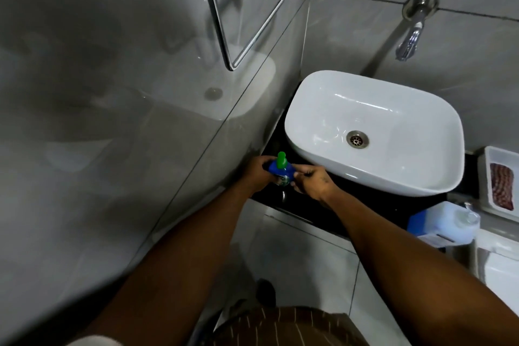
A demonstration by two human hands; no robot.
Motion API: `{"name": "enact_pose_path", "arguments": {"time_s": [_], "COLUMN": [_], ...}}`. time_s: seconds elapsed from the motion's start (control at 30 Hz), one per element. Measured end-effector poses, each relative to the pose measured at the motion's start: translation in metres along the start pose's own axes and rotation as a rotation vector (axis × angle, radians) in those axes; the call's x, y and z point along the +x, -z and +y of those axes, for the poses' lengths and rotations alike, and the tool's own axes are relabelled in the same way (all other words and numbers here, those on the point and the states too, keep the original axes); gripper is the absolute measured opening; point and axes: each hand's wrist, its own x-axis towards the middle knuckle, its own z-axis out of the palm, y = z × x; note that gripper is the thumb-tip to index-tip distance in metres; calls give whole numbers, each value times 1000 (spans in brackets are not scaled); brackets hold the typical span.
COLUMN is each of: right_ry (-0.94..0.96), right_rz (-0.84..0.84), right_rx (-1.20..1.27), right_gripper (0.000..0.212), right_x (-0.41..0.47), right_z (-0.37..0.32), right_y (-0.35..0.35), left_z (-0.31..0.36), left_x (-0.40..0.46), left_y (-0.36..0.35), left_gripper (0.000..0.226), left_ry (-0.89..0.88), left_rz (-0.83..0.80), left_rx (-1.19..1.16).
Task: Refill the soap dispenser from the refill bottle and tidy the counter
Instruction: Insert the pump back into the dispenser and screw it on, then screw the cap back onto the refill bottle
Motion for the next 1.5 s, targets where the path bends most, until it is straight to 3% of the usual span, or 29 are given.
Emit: {"name": "enact_pose_path", "arguments": {"time_s": [0.37, 0.53, 0.67, 0.77, 0.9, 1.0, 1.1, 1.2, 1.33, 1.5], "right_ry": [-53, 49, 81, 37, -70, -133, -174, -123, -7, 95], "right_rz": [36, 65, 239, 484, 756, 812, 794, 719, 549, 343], "right_rx": [28, -196, -93, 125, 205, 178, 109, 8, -198, -341], "right_gripper": [34, 42, 40, 23, 18, 20, 29, 63, 110, 118], "right_x": [5, -11, -52, -96, -145, -168, -175, -172, -160, -146], "right_z": [9, 18, 48, 92, 145, 168, 179, 177, 163, 148], "right_y": [-8, 8, 46, 85, 146, 187, 218, 244, 271, 288], "left_z": [-17, -19, -40, -66, -60, -31, -10, -2, 1, 8], "left_x": [4, 1, -20, -57, -83, -83, -76, -67, -61, -53], "left_y": [-1, -11, -30, -59, -141, -211, -265, -296, -310, -308], "left_gripper": [59, 72, 71, 50, 40, 47, 65, 71, 41, 20], "left_ry": [17, 15, 151, 118, -78, -276, -359, -387, -412, -373], "left_rz": [-11, 44, 253, 357, 47, -183, -324, -337, -308, -294], "left_rx": [19, -59, -236, 52, 196, 320, 482, 657, 780, 882]}}
